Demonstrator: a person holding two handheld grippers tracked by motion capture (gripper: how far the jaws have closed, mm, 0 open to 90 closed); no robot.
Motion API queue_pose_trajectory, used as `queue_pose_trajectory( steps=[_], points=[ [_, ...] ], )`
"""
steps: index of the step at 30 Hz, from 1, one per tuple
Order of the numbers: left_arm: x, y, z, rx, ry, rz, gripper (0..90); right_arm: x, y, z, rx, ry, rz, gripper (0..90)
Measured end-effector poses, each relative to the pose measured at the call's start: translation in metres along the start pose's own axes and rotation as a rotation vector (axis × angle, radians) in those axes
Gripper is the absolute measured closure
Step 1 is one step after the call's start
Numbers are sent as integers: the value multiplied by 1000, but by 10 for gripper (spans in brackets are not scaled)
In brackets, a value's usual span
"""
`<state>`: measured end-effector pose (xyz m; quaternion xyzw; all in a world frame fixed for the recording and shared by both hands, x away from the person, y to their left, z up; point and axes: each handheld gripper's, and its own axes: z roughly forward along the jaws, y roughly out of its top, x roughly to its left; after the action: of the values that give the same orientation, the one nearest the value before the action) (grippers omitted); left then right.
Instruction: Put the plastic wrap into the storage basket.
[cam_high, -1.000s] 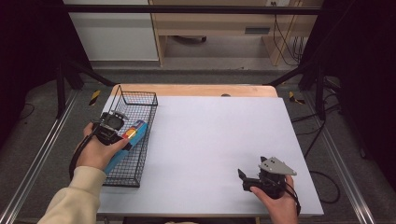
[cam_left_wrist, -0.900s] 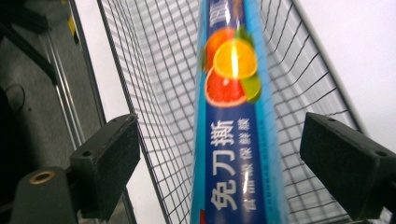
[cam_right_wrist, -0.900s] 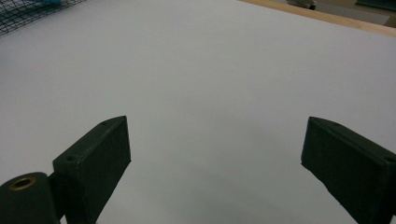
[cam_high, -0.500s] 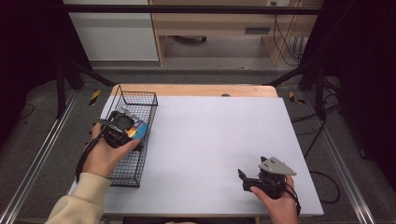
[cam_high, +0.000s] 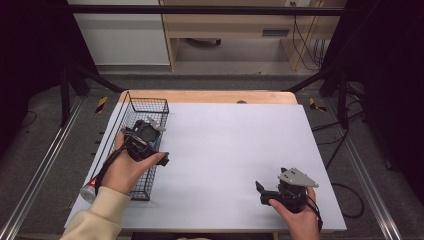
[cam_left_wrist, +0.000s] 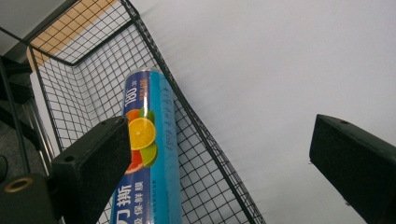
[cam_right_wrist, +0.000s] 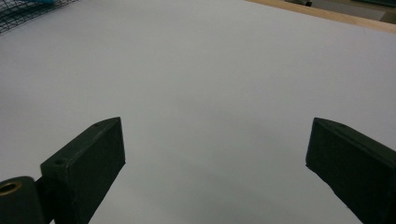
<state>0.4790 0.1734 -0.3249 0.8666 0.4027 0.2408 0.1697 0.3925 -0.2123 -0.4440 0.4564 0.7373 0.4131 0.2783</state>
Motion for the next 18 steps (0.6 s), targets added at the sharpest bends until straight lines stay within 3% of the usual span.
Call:
queue_pose_trajectory(
  steps=[18],
  points=[
    [-21,9,-5,-48,-21,50,51,0,0,0,-5,1,-8,44]
  ],
)
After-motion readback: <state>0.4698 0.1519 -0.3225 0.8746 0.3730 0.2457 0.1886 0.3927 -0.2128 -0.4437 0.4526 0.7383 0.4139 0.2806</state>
